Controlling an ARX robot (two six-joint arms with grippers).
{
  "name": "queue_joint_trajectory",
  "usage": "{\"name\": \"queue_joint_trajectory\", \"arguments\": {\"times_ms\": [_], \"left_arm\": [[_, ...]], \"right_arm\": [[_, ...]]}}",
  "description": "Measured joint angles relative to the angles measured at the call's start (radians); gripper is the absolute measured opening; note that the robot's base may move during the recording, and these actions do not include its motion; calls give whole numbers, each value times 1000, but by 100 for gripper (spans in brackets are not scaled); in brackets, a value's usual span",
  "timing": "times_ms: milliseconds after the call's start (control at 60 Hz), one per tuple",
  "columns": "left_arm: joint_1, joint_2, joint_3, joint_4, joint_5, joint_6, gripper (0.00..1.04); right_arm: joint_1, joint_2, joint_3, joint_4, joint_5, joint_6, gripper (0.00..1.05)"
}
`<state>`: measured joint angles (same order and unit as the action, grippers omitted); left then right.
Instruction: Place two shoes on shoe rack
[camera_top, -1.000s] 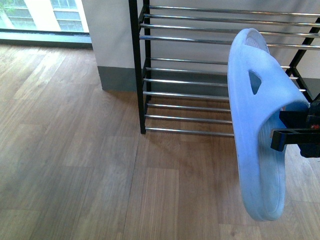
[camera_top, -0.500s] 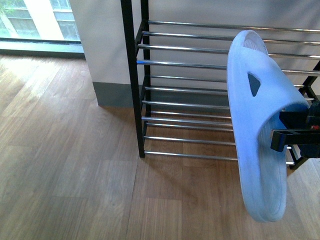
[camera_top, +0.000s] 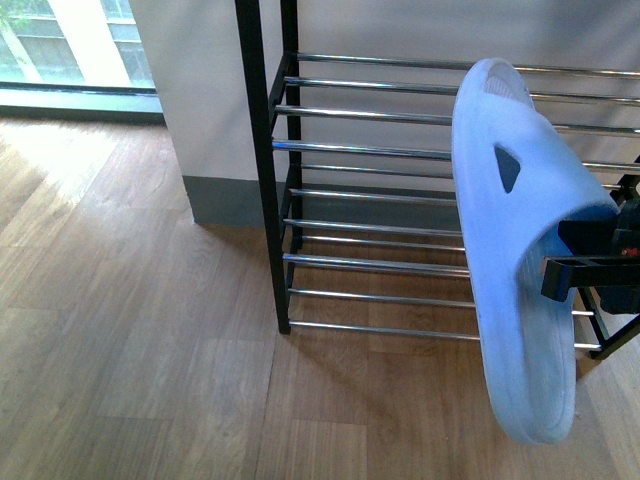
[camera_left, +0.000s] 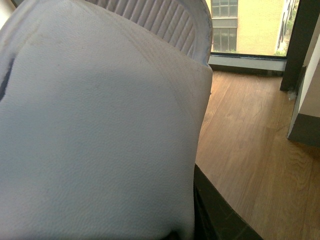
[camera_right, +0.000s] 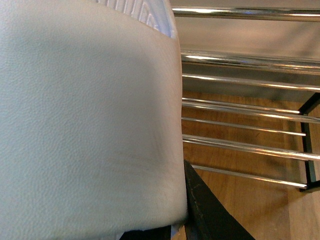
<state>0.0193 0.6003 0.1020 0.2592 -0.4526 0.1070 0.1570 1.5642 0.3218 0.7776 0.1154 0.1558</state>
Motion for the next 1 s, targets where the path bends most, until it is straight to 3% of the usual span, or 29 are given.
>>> {"name": "queue_joint_trajectory", "arguments": {"times_ms": [834,884,1000], "left_arm": [[0,0,-2,-2,0,0,2],[0,0,-2,-2,0,0,2],[0,0,-2,-2,0,0,2]], "right_arm": [[12,0,5,11,19,-26,1],[46,5,64,17,74,-91,1],[82,0,237,-23,74,-149,1]]}}
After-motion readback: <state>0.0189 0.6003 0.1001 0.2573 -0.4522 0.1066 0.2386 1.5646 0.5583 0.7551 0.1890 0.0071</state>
